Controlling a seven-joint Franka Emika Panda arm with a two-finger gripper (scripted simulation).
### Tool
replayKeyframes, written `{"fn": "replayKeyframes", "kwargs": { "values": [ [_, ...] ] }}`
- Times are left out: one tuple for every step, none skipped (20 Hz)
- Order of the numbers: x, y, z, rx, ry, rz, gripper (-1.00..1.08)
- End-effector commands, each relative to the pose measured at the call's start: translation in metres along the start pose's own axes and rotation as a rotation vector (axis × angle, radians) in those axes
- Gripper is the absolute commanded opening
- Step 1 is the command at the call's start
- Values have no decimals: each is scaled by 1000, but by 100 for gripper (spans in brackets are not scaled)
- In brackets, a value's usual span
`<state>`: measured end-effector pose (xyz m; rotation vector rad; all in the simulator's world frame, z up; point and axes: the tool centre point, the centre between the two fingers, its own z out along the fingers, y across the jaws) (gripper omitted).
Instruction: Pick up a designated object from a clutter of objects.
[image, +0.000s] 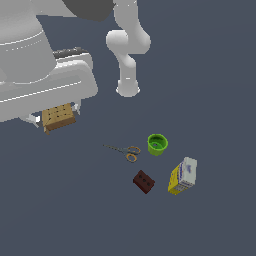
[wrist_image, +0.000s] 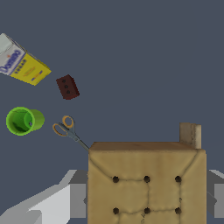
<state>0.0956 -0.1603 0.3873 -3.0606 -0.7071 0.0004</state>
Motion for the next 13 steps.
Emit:
{"fn": "replayKeyframes", "kwargs": {
  "values": [
    [2, 5, -8, 0, 0, 0, -100],
    [2, 7, -10, 0, 0, 0, -100],
    [3, 9, -12, 0, 0, 0, -100],
    [3, 10, -14, 0, 0, 0, -100],
    [4, 11, -15, 0, 0, 0, -100],
    [4, 12, -16, 0, 0, 0, -100],
    [5, 13, -18, 0, 0, 0, -100],
    [5, 14, -18, 0, 0, 0, -100],
    [5, 14, -19, 0, 0, 0, -100],
    [5, 15, -20, 0, 0, 0, -100],
    [5, 15, -20, -1, 0, 0, -100],
    [5, 15, -20, -1, 0, 0, -100],
    [5, 15, -20, -1, 0, 0, -100]
  ]
}}
